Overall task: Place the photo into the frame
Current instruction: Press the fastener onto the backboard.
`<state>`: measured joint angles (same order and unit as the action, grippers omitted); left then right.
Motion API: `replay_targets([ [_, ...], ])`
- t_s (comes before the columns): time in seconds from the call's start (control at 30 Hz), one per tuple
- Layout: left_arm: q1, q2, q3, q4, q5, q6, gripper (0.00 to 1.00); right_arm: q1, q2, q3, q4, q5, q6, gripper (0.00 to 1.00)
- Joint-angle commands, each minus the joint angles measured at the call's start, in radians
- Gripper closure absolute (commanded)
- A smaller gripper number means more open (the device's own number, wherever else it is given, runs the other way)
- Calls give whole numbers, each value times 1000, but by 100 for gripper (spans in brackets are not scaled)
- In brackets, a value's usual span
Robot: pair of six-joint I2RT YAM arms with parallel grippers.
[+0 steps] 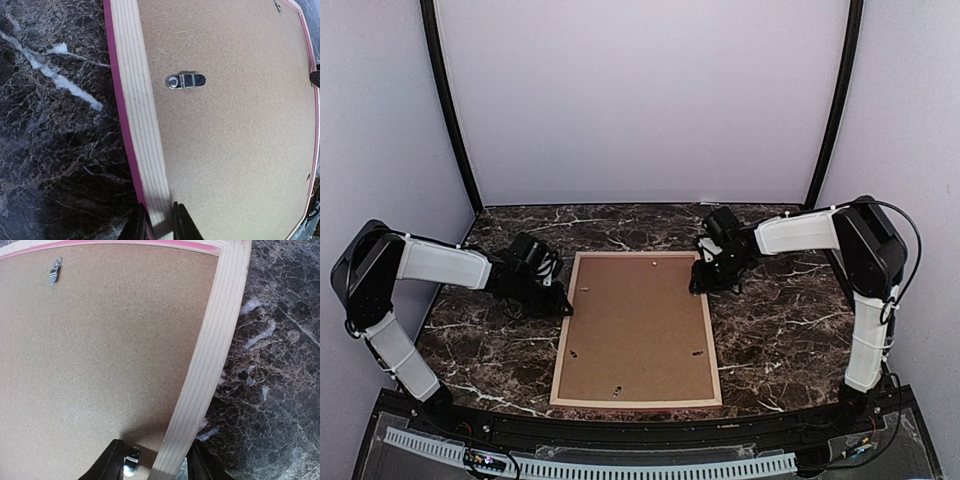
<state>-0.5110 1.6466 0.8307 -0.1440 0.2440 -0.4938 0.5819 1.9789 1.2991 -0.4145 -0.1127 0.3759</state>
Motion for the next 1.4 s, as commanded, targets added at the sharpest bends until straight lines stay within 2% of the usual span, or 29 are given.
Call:
replay_targets([
  [0.0, -9, 16, 5, -29, -12, 41, 83, -10, 12, -11, -36, 2, -72, 59],
  [0.67, -9, 30, 13, -38, -6, 46, 83, -69, 21, -4, -49, -86, -254, 74],
  [0.9, -9, 25, 22, -45, -8, 46, 83, -70, 17, -6, -72, -124, -295, 61],
  [1.37, -9, 26, 18, -47, -9, 43, 83, -74, 25, -24, -74, -67, -371, 68],
])
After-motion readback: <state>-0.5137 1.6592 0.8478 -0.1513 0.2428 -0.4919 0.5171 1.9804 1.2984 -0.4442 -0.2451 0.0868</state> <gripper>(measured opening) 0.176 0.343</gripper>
